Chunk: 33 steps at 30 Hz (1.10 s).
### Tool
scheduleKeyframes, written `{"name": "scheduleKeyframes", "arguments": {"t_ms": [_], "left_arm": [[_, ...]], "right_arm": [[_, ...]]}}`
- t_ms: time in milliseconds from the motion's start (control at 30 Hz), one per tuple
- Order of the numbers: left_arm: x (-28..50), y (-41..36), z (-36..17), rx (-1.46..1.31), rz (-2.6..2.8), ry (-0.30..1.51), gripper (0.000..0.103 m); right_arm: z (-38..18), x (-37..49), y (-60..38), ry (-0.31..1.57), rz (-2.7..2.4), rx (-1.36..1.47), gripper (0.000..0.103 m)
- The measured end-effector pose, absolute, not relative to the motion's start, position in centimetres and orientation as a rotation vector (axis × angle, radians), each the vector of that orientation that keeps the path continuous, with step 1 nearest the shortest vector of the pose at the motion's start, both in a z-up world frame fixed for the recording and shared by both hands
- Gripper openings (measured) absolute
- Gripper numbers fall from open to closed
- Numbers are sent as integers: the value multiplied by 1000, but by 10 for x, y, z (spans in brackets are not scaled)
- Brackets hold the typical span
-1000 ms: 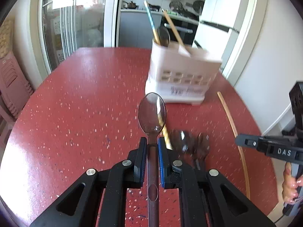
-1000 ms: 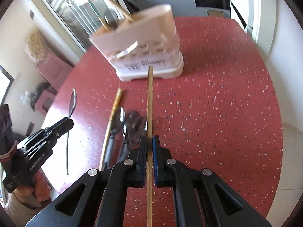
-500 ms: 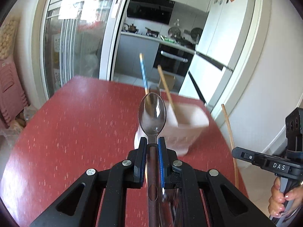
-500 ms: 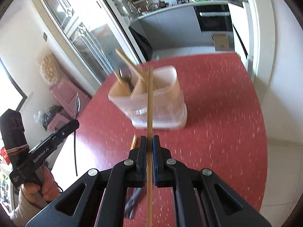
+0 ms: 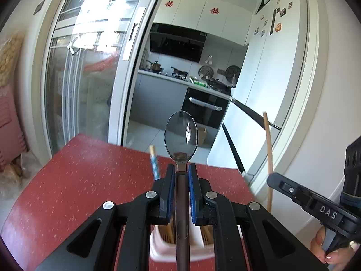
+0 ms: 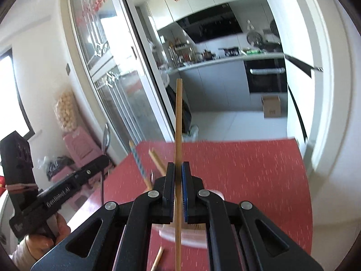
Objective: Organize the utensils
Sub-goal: 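Lift and carry the spoon and chopstick with both tools over the holder, then open the right tool dropping the chopstick in while the left tool drops the spoon in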
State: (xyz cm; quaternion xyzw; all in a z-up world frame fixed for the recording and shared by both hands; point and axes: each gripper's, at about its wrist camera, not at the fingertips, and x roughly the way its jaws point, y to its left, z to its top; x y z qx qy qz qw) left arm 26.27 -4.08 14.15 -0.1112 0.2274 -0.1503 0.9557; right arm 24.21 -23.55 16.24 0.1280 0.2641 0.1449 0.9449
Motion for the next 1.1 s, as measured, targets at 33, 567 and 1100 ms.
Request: {"name": "scheduleKeyframes", "arguments": {"t_ms": [33,567,1100], "left_arm": [[268,-43,141,-225,-307,453,41],[296,-54,97,-234,-248,379,41],[274,-65,66,-117,-212,425,41]], "right_arm": [[163,244,-234,526,293,254,6],[135,283,-195,340,197,40,6],[77,260,-173,389,226,-130,6]]}}
